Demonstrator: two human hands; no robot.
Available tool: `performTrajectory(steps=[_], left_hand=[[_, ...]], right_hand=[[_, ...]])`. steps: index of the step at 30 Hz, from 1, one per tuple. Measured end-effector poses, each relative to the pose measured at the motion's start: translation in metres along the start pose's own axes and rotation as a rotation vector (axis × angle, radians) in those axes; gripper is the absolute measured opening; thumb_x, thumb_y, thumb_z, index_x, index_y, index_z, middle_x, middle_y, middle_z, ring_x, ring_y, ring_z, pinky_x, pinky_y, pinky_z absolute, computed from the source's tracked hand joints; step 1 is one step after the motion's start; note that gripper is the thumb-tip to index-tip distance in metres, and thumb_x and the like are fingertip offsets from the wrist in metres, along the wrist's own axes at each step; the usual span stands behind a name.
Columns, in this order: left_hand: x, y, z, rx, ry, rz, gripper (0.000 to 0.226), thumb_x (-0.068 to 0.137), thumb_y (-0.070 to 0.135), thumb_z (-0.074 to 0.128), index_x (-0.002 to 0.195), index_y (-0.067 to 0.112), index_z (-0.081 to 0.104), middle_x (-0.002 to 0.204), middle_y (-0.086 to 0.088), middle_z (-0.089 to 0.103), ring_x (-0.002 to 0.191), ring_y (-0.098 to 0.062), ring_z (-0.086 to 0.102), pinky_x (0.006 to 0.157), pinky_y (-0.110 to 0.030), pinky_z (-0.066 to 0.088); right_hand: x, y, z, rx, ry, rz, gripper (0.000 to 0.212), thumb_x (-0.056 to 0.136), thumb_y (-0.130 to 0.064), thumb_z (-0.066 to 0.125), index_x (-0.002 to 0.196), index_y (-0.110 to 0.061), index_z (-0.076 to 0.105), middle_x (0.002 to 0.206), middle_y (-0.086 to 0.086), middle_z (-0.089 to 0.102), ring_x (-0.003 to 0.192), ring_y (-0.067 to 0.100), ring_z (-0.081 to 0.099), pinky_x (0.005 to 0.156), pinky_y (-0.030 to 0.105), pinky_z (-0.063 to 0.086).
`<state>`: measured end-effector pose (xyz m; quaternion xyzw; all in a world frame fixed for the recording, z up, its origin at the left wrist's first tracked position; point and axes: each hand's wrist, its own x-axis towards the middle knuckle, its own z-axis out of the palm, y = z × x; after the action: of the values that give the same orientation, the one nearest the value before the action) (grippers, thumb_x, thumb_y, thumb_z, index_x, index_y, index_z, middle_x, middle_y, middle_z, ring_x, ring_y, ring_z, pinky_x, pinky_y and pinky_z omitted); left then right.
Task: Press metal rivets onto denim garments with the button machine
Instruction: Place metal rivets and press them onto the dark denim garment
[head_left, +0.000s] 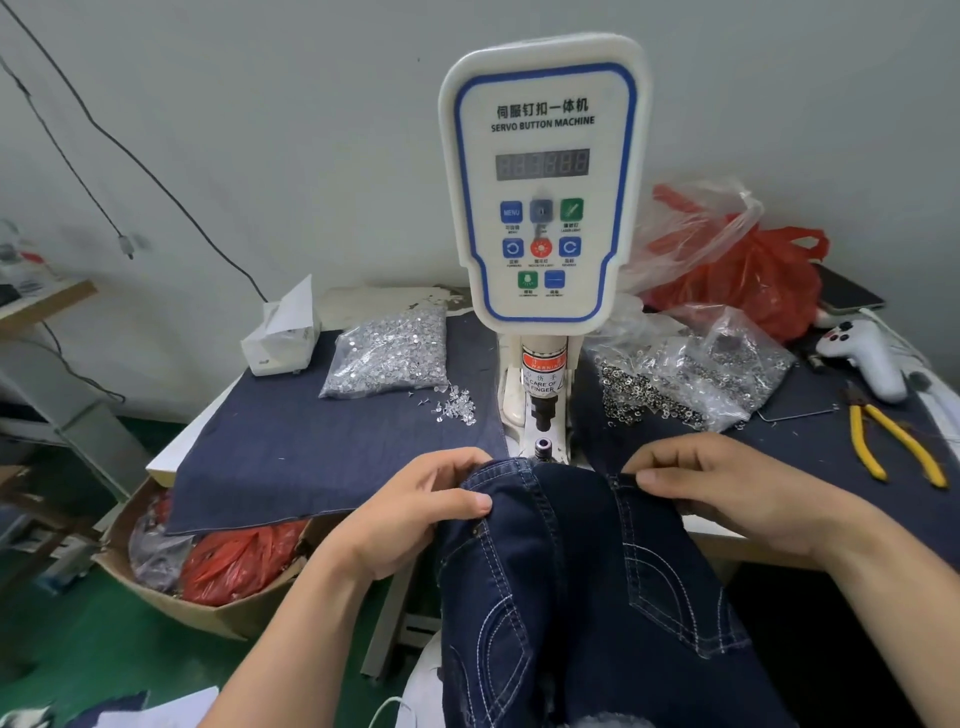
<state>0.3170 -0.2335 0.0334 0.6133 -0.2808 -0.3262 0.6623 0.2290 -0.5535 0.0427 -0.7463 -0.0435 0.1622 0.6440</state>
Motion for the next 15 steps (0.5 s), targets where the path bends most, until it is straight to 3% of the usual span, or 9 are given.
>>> performTrajectory(steps=[5,10,13,15], left_hand=[[0.000,-0.001,-0.006,0.005,0.046,-0.032,0.019,0.083,0.004,0.066,0.101,0.009,0.070,0.100,-0.015,0.068,0.091,-0.027,0.065,0.081,-0.033,0.053],[0.000,0.001,-0.008,-0.012,0.086,-0.067,0.013,0.092,0.014,0.065,0.102,0.009,0.070,0.098,-0.013,0.070,0.084,-0.023,0.068,0.072,-0.027,0.054],[0.003,0.004,-0.004,-0.029,0.078,-0.096,0.015,0.092,0.014,0.065,0.105,0.007,0.068,0.098,-0.013,0.070,0.084,-0.022,0.068,0.072,-0.027,0.054],[0.005,0.007,0.002,-0.023,0.050,-0.104,0.017,0.092,0.012,0.065,0.108,0.006,0.067,0.100,-0.012,0.070,0.085,-0.022,0.067,0.073,-0.027,0.054]], right_hand=[[-0.001,0.003,-0.003,0.090,0.001,-0.030,0.026,0.093,-0.023,0.064,0.110,-0.008,0.076,0.106,0.014,0.073,0.096,0.020,0.067,0.083,0.024,0.054],[0.002,0.005,-0.004,0.072,-0.015,-0.004,0.019,0.098,-0.017,0.063,0.108,-0.010,0.077,0.105,0.013,0.074,0.095,0.020,0.068,0.085,0.026,0.055],[0.003,0.004,-0.005,-0.023,0.038,0.040,0.021,0.102,-0.011,0.058,0.099,-0.015,0.078,0.098,0.010,0.073,0.092,0.021,0.063,0.091,0.034,0.051],[0.004,-0.001,-0.001,-0.193,0.111,0.037,0.018,0.101,-0.018,0.062,0.095,-0.023,0.078,0.097,0.000,0.075,0.091,0.015,0.066,0.095,0.039,0.050]])
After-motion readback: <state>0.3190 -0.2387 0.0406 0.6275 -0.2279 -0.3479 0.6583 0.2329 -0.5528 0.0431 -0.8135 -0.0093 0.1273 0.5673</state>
